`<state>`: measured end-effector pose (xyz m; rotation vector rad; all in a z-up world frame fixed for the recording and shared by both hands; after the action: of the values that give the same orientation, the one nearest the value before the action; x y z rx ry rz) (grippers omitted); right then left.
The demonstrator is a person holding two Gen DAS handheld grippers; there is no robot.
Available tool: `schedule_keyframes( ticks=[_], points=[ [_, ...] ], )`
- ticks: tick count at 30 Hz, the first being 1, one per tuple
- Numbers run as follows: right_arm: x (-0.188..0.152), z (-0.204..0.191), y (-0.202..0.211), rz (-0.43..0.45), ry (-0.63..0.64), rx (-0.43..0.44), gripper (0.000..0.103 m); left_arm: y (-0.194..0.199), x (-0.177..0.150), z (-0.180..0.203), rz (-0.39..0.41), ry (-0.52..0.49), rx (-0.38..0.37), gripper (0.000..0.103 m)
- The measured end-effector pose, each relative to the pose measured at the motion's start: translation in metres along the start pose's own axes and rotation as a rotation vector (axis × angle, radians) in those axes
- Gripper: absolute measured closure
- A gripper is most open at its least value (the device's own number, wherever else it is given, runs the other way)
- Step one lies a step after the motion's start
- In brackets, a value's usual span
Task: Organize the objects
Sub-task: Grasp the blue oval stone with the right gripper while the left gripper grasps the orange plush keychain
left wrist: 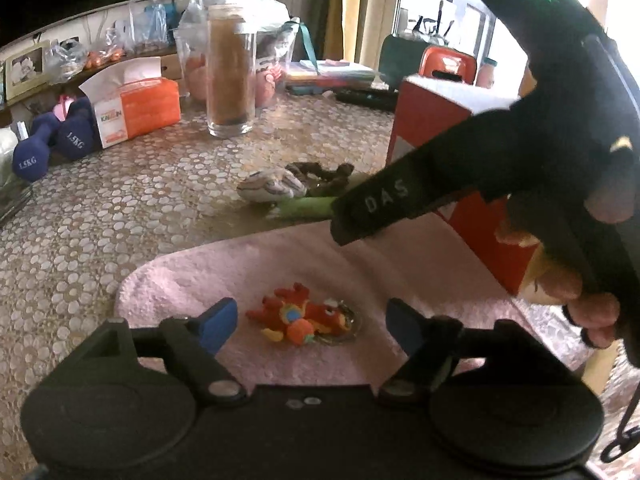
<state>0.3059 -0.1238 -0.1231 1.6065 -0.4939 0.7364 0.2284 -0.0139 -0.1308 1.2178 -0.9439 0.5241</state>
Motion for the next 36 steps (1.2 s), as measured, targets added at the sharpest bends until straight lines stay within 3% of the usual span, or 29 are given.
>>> schedule_keyframes(
  ticks=[13,21,29,36],
  points=[
    [-0.003,0.003,-0.009,-0.004,-0.014,-0.008,0.056,-0.008,-0.003,-0.004,-0.012,0.03,0.03,0.044],
    [-0.005,0.004,-0.014,-0.007,-0.019,-0.02,0.066,-0.007,-0.002,-0.005,0.001,0.037,0.025,0.046],
    [-0.004,0.004,-0.009,0.011,-0.014,-0.027,0.067,-0.004,0.0,-0.008,0.002,0.057,0.008,0.047],
    [-0.001,0.004,0.023,0.059,-0.026,0.014,0.067,0.009,0.005,-0.01,0.007,0.112,-0.023,0.048]
  ],
)
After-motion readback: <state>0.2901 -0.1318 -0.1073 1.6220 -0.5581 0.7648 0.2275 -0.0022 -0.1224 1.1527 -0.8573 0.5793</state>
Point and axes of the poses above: each gripper's, at about its wrist camera, not at the fingertips, and y roughly against the way its jaws point, z to its right, x to its top, the point moved 4 cm from there along -y, roughly the way its jaws point, and after that the axes turned 10 degrees about z, right-handed, at the moved point
